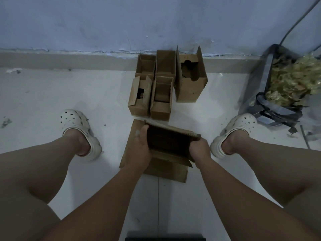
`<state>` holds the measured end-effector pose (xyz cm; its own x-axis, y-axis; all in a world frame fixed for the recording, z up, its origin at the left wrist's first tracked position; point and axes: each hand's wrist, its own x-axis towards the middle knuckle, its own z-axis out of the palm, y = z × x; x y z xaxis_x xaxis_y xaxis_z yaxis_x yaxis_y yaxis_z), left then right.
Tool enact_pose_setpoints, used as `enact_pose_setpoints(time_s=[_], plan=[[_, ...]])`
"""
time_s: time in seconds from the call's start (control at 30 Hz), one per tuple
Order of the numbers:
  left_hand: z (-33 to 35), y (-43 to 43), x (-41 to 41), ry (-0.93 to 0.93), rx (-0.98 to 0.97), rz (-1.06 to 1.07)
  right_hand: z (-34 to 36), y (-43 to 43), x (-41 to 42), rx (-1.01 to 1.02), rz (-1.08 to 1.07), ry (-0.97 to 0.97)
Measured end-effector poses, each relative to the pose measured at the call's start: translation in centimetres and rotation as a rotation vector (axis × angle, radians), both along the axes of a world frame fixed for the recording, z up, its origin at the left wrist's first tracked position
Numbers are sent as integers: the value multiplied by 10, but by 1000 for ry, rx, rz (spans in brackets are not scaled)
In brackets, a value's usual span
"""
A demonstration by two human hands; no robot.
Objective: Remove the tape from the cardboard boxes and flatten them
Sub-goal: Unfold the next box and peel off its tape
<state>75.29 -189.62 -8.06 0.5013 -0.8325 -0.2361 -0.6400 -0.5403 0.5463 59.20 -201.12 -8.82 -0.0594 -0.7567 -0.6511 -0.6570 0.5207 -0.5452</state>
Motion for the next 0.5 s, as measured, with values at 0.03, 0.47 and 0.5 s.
enact_pose_setpoints(time_s=[0.03, 0.47, 0.5], plan=[[3, 0, 0, 22, -53, 46, 1, 0, -2, 7, -67, -45], [36, -15, 20, 1206, -82, 796, 15, 5, -33, 286, -345, -596], [36, -11, 26, 1246, 17, 793, 16, 5, -33, 298, -301, -618]])
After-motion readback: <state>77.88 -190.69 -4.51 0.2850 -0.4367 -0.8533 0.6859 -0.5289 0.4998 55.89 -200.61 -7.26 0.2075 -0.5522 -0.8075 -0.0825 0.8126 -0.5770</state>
